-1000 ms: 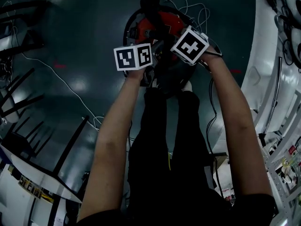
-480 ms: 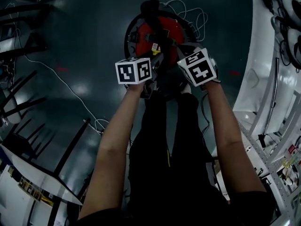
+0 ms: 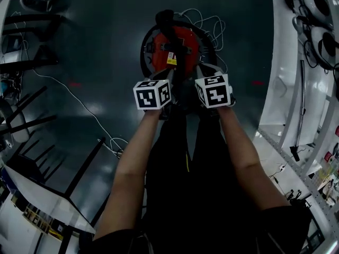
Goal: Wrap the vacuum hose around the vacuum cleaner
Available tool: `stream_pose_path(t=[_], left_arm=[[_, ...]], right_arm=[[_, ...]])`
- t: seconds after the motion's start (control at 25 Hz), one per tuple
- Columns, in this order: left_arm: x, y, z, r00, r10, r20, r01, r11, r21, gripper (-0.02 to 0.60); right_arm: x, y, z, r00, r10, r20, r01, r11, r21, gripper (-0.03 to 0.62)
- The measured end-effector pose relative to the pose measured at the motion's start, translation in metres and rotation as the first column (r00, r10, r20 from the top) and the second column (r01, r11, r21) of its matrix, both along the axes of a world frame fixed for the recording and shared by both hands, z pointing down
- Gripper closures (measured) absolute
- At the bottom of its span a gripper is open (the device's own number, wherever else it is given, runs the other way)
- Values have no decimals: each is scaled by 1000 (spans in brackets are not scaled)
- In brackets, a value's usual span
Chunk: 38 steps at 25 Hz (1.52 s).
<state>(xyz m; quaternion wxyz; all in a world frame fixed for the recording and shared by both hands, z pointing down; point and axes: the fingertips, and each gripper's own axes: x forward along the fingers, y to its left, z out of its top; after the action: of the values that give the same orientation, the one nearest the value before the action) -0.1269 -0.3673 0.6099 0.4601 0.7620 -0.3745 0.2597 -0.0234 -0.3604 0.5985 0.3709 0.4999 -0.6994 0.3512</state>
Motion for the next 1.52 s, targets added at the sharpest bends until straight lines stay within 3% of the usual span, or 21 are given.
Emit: stream_pose_path(t=[0.16, 0.32, 0.68, 0.88, 1.04, 1.24, 1.52], left_arm=[[-4, 11, -29, 1000, -21, -2, 21, 999, 26, 571], [-8, 24, -56, 999, -32, -12, 32, 998, 57, 572], [-5, 41, -110, 995, 79, 66, -90, 978, 190, 572], [-9, 37, -135, 994, 80, 77, -97, 963, 253, 572], [-14, 39, -134, 996, 56, 69, -71, 969, 237, 572], [-30, 43, -131, 998, -30, 53, 17, 973, 231, 572], [-24, 45, -127, 999, -17, 52, 6, 978, 207, 572]], right_arm=[[2, 13, -27, 982, 167, 83, -170, 985, 28, 599], [-1, 26, -54, 966, 223, 130, -233, 970, 69, 599], [-7, 40, -108, 952, 257, 168, -285, 943, 171, 599], [-15, 47, -124, 953, 254, 163, -283, 940, 191, 600], [-16, 49, -123, 954, 250, 164, -279, 941, 191, 600], [-22, 57, -118, 952, 252, 175, -283, 941, 184, 600], [-21, 59, -116, 954, 229, 193, -267, 943, 201, 600]])
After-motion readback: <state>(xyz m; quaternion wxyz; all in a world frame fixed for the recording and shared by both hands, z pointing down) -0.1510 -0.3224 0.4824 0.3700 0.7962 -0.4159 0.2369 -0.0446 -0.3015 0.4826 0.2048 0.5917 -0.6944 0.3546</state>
